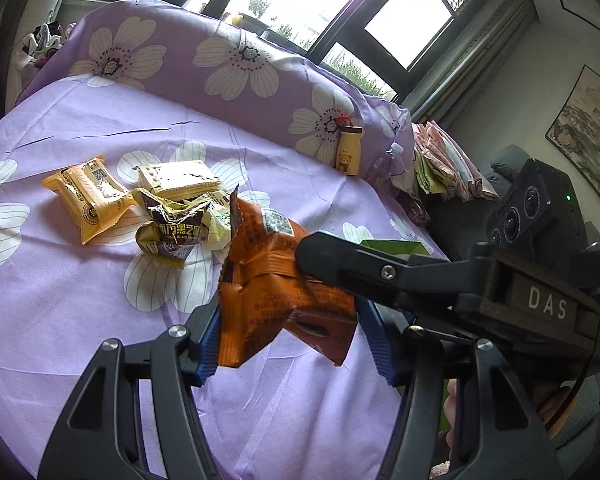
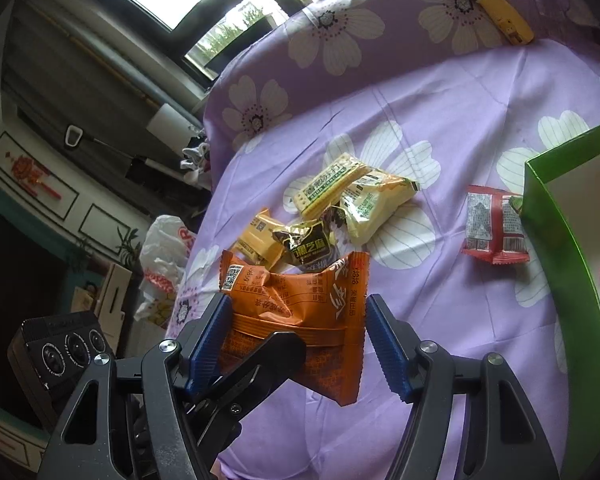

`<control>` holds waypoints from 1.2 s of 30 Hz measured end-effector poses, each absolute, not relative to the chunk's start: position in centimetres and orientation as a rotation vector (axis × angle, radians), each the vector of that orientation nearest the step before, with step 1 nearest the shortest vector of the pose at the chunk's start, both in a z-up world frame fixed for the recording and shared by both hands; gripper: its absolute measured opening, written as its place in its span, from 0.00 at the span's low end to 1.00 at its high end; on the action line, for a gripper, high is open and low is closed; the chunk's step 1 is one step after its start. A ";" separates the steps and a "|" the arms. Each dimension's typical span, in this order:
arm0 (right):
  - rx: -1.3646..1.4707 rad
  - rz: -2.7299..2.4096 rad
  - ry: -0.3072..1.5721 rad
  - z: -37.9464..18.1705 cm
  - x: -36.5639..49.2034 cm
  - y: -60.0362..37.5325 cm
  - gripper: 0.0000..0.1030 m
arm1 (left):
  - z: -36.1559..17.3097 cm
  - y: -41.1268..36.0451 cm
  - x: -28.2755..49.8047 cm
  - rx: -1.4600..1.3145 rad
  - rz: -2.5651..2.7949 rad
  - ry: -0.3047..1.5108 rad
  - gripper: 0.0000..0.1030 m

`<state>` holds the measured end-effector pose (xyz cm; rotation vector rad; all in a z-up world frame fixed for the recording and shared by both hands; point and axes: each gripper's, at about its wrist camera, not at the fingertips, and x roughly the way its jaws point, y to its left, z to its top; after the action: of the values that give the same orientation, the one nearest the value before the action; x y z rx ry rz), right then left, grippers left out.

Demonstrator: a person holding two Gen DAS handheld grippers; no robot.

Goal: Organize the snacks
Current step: 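Carry the orange bag over the green box with the right tool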

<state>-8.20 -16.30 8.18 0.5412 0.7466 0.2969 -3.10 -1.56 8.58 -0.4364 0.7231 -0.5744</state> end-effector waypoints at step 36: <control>0.740 0.074 0.543 10.0 -13.1 -28.9 0.68 | 11.9 -15.0 -0.9 -0.340 -0.859 0.730 0.58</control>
<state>-13.15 -28.92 10.04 0.7401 0.5429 0.0742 -0.89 -15.05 11.94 -0.3397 0.7299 -0.8590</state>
